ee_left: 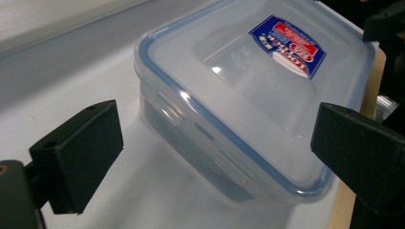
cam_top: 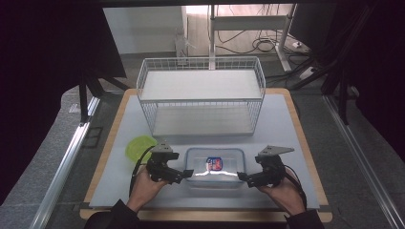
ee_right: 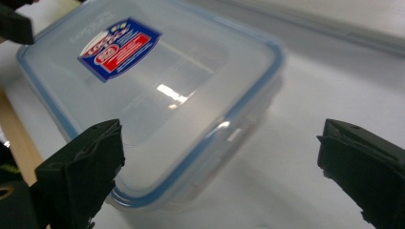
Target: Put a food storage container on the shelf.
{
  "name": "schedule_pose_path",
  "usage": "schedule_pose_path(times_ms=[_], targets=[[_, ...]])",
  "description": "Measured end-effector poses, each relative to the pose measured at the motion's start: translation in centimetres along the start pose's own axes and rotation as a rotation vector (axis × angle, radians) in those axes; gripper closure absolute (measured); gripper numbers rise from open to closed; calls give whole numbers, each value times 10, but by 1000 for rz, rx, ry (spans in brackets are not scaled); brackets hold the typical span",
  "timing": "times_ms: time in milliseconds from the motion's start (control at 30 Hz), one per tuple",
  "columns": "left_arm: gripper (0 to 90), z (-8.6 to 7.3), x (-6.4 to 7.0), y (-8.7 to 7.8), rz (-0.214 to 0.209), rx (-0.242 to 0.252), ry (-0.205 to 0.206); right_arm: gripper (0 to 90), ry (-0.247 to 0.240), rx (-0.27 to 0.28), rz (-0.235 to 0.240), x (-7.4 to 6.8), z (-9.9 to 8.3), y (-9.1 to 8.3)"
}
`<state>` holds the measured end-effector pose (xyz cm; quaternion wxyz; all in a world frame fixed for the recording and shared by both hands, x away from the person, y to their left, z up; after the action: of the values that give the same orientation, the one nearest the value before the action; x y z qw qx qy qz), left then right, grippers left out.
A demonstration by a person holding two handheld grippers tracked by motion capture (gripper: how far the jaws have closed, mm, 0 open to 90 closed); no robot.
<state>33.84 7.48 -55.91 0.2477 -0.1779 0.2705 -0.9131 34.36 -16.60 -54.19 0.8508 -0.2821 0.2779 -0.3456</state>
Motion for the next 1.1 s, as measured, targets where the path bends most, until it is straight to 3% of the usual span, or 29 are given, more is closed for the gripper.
schedule_pose_path(times_ms=[67, 100, 167, 200, 300, 467, 500, 533, 567, 600, 700, 733, 800, 900, 933, 967, 1000, 1033, 1100], targets=[[16, -2, -1, 5, -20, -13, -18, 5, 26, -34, 41, -3, -2, 7], [16, -2, -1, 7, -39, -12, -26, 5, 26, -34, 41, -3, -2, 7], [5, -2, 0, 12, -99, -17, -47, 7, 78, -53, 92, -2, -2, 13], [6, -2, 0, 12, -99, -17, -47, 9, 92, -59, 114, -3, -2, 15], [10, -2, 7, 21, -169, -16, -77, 18, 116, -74, 173, -6, -3, 21], [0, -3, 7, 23, -172, -13, -103, 11, 141, -90, 195, -10, 0, 28], [0, -3, 8, 23, -173, -17, -110, 27, 170, -93, 203, -8, 0, 29], [0, -4, 9, 22, -173, -24, -113, 27, 170, -93, 203, -8, 0, 29], [2, -5, 12, 20, -173, -53, -122, 54, 211, -110, 214, -8, -1, 27], [20, -5, 13, 17, -171, -66, -125, 68, 220, -113, 217, -8, -2, 26], [80, -7, 15, 13, -175, -79, -137, 108, 210, -120, 205, -9, -3, 22], [93, -8, 17, 11, -169, -75, -129, 134, 177, -115, 185, -12, -3, 17], [106, -9, 21, 8, -155, -73, -113, 150, 166, -118, 184, -13, -4, 15], [214, -9, 22, -3, -139, -36, -103, 265, 165, -103, 199, -14, -8, 4], [248, -9, 22, -3, -139, -36, -103, 265, 165, -103, 199, -14, -8, 4], [289, -10, 22, -8, -149, -2, -123, 349, 180, -77, 229, -12, -8, -2], [325, -10, 22, -8, -149, -2, -123, 349, 180, -77, 229, -12, -8, -2], [351, -11, 22, -11, -162, 27, -141, 411, 210, -71, 266, -10, -9, -7], [380, -12, 22, -12, -170, 42, -153, 422, 206, -65, 277, -9, -8, -8]])
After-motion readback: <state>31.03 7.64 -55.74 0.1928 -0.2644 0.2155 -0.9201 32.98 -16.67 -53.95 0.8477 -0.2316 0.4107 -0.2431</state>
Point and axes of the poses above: each handheld gripper's, and its own axes: y roughly forward along the jaws, z roughly out of its top, x roughly to its right, the point moved 9 cm from there along y, roughly forward along the jaws, and after that the axes turned 9 degrees about y, right-handed, at the moved point
